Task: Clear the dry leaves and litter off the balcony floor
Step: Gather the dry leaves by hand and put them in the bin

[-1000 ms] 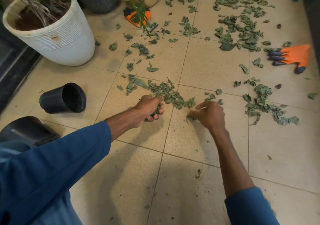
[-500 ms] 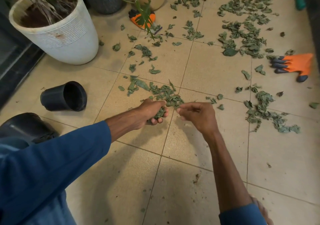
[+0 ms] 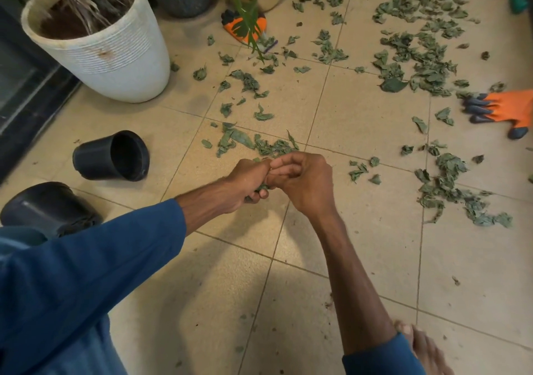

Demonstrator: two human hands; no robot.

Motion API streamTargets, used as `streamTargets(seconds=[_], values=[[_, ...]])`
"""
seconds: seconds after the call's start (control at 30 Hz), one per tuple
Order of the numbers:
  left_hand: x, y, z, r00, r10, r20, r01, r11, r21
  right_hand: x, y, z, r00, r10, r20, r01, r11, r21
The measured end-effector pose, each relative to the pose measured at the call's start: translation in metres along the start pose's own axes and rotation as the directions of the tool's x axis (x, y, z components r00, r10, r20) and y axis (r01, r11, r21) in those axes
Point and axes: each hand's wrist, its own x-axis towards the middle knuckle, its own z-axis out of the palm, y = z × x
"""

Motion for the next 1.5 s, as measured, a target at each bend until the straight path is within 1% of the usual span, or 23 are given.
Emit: streamTargets(seconds=[0.07,0.1,0.13,0.17,0.2,0.23,0.27,0.3,0.33,0.37,0.43,0.47,0.5,0.57,0.7,0.77,0.83,0.93,1.07,1.23,1.33,1.43,1.5], values=[[0.002,-0.002,-0.004,0.996,0.073,-0.06,-0.068,0.995,0.079,0.002,-0.002,-0.008,0.987,0.088,0.132,-0.112,0.976,0.186],[0.003,-0.004,-0.007,0.993,0.095,-0.069,-0.089,0.992,0.092,0.004,-0.001,-0.015,0.969,0.13,0.212,-0.188,0.941,0.281],[0.003,-0.004,-0.008,0.992,0.107,-0.066,-0.1,0.991,0.091,0.006,0.002,-0.024,0.952,0.163,0.258,-0.247,0.907,0.34],[0.003,-0.005,-0.009,0.992,0.109,-0.057,-0.104,0.991,0.086,0.008,0.007,-0.034,0.95,0.189,0.247,-0.268,0.9,0.344],[0.003,-0.004,-0.009,0.994,0.106,-0.041,-0.102,0.991,0.085,0.012,0.015,-0.044,0.965,0.205,0.162,-0.242,0.935,0.259],[0.003,-0.004,-0.008,0.994,0.103,-0.022,-0.101,0.991,0.089,0.017,0.025,-0.053,0.98,0.196,0.022,-0.197,0.977,0.084],[0.003,-0.004,-0.008,0.995,0.104,-0.004,-0.104,0.99,0.096,0.024,0.038,-0.061,0.98,0.152,-0.127,-0.169,0.977,-0.133],[0.002,-0.004,-0.008,0.994,0.109,0.014,-0.11,0.988,0.104,0.032,0.051,-0.067,0.968,0.096,-0.233,-0.168,0.934,-0.315],[0.002,-0.004,-0.009,0.993,0.116,0.029,-0.119,0.986,0.116,0.038,0.061,-0.071,0.96,0.053,-0.274,-0.173,0.885,-0.433],[0.002,-0.004,-0.009,0.992,0.124,0.04,-0.128,0.983,0.131,0.045,0.071,-0.072,0.965,0.037,-0.261,-0.169,0.845,-0.507],[0.001,-0.004,-0.009,0.99,0.129,0.06,-0.137,0.978,0.159,0.055,0.088,-0.07,0.984,0.048,-0.173,-0.143,0.786,-0.601],[0.001,-0.004,-0.007,0.99,0.127,0.069,-0.137,0.977,0.166,0.057,0.094,-0.067,0.989,0.04,-0.141,-0.119,0.779,-0.616],[0.0,-0.004,-0.006,0.989,0.123,0.078,-0.135,0.976,0.17,0.056,0.098,-0.066,0.991,0.026,-0.133,-0.102,0.786,-0.61],[-0.002,-0.003,-0.005,0.988,0.12,0.096,-0.136,0.974,0.181,0.052,0.101,-0.066,0.986,0.026,-0.167,-0.118,0.815,-0.567],[-0.003,-0.003,-0.007,0.985,0.126,0.12,-0.147,0.971,0.187,0.044,0.101,-0.078,0.965,0.101,-0.241,-0.198,0.884,-0.424],[-0.004,-0.003,-0.008,0.984,0.125,0.127,-0.147,0.971,0.187,0.042,0.091,-0.08,0.965,0.101,-0.242,-0.179,0.927,-0.328],[-0.005,-0.004,-0.009,0.984,0.123,0.127,-0.146,0.97,0.196,0.044,0.078,-0.077,0.975,0.083,-0.206,-0.141,0.948,-0.287],[-0.006,-0.005,-0.009,0.984,0.123,0.131,-0.148,0.967,0.208,0.055,0.064,-0.062,0.991,0.041,-0.127,-0.086,0.925,-0.371],[-0.008,-0.005,-0.011,0.982,0.122,0.144,-0.15,0.967,0.207,0.056,0.078,-0.032,0.996,0.075,-0.053,-0.092,0.817,-0.569],[-0.007,-0.007,-0.017,0.982,0.116,0.15,-0.147,0.966,0.212,0.037,0.1,-0.027,0.987,-0.014,-0.16,-0.081,0.817,-0.571],[-0.008,-0.008,-0.021,0.983,0.109,0.145,-0.139,0.967,0.216,0.031,0.097,-0.044,0.986,-0.002,-0.168,-0.077,0.885,-0.46],[-0.009,-0.008,-0.021,0.985,0.1,0.142,-0.13,0.968,0.215,0.032,0.088,-0.067,0.975,0.115,-0.191,-0.165,0.947,-0.274],[-0.008,-0.007,-0.019,0.985,0.095,0.142,-0.124,0.969,0.214,0.035,0.081,-0.079,0.968,0.196,-0.159,-0.214,0.971,-0.103]])
